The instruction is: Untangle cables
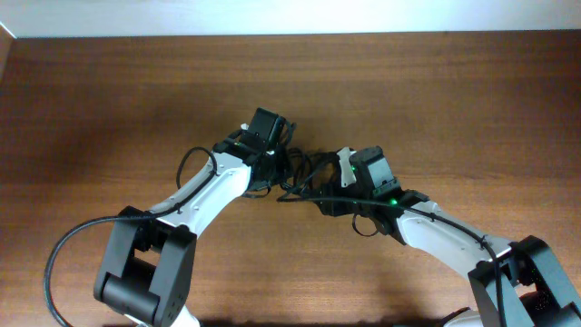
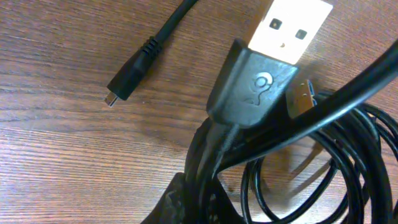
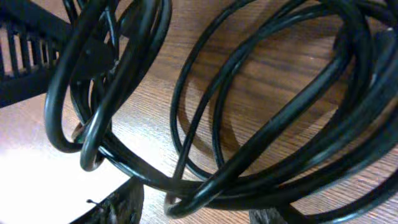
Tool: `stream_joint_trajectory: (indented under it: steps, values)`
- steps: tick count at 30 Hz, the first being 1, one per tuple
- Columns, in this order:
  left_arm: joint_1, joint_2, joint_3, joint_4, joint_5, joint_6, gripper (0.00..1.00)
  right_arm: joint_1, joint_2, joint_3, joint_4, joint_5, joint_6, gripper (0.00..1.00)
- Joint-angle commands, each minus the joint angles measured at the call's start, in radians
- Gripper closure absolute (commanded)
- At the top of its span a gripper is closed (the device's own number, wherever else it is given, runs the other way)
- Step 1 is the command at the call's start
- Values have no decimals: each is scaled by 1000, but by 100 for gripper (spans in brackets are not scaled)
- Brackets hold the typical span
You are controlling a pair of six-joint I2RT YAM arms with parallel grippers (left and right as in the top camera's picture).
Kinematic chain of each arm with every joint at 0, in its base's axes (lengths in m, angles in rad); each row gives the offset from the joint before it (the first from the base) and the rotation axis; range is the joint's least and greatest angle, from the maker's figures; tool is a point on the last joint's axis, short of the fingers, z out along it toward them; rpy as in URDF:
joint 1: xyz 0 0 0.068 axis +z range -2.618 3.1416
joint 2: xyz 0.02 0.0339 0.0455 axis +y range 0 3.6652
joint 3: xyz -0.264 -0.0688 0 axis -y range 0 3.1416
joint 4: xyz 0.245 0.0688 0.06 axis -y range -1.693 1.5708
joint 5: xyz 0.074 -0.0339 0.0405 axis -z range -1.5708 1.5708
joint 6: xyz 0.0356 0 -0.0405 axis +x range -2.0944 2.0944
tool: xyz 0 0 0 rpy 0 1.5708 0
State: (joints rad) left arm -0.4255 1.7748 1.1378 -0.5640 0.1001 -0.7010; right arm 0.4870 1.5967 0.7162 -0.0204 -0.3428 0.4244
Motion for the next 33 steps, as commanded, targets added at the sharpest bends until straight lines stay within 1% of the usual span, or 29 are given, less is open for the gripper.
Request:
stream_joint_trajectory:
  steps: [1,2,3,4,5,6,9,11,13,15,18,19,20,21,23,25,26,27,28,29,30,31,33]
  values:
    - [-7,-7,-6,-2,16,-11,100,3,15,8,22,42,27,62]
    - [-7,-7,-6,-2,16,-11,100,3,15,8,22,42,27,65]
    - [-7,-7,-6,-2,22,-11,100,3,16,8,22,42,27,72]
    - [-9,-7,-6,-1,34,-11,100,3,16,8,22,42,27,77]
    - [-11,-7,-6,-1,34,-11,100,3,16,8,21,41,27,91]
    - [-11,-7,-6,-1,34,-11,100,3,16,8,19,41,27,96]
    - [-10,-7,-6,-2,33,-10,100,3,15,8,-17,13,26,96]
    - [-10,-7,-6,-2,14,-10,100,3,-12,8,-21,-67,-35,96]
    - [-8,-7,-6,-3,-31,-19,100,3,-124,8,-34,-200,-173,96]
    - [-7,-7,-6,-6,-43,-68,100,3,-258,8,-102,-230,-254,96]
    - [11,-7,-6,-29,-45,-73,100,3,-411,8,-143,-220,-254,96]
    - [19,-7,-6,-42,-45,-73,100,3,-436,8,-162,-187,-251,96]
    - [32,-7,-6,-54,-44,-72,100,3,-463,8,-232,-30,-177,96]
    - [39,-7,-6,-67,-30,-72,100,3,-464,8,-270,47,-143,96]
    - [56,-7,-5,-69,35,-58,100,3,-462,8,-360,225,-50,96]
    - [75,-8,-5,-77,87,-33,100,3,-462,8,-415,332,18,96]
    - [93,-10,-4,-77,155,-5,100,3,-462,8,-431,350,23,67]
    - [125,-23,-3,-82,259,66,100,3,-462,8,-438,357,38,25]
    - [144,-43,-3,-105,277,96,100,2,-462,8,-438,368,80,9]
    - [162,-79,-3,-134,277,151,100,2,-462,8,-449,386,142,1]
    - [175,-131,-3,-158,264,208,100,2,-462,8,-449,385,167,0]
    - [180,-189,-3,-174,222,238,100,2,-463,8,-447,380,180,1]
    - [180,-331,-3,-194,89,248,100,2,-494,8,-445,322,178,1]
